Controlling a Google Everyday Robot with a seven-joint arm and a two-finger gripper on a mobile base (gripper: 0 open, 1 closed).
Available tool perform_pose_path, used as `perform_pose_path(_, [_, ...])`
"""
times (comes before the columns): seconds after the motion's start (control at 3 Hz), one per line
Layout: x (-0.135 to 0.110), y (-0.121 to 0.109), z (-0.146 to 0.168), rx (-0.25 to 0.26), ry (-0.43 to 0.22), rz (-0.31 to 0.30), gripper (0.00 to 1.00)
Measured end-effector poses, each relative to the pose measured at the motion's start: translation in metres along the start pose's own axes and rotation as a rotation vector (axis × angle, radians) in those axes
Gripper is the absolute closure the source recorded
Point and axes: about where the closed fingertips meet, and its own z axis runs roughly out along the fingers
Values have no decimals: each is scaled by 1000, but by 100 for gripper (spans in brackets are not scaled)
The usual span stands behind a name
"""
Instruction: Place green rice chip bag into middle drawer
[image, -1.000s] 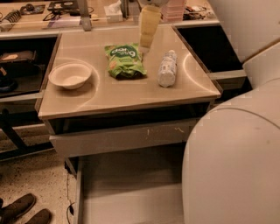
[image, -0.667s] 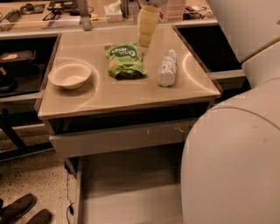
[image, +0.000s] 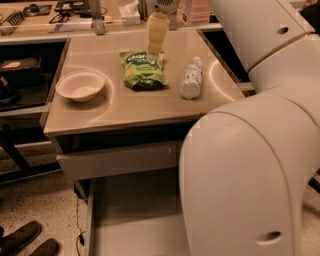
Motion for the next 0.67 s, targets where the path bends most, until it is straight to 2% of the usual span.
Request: perform_pose_path(0.67, [-7,-19,52,-34,3,-8,0])
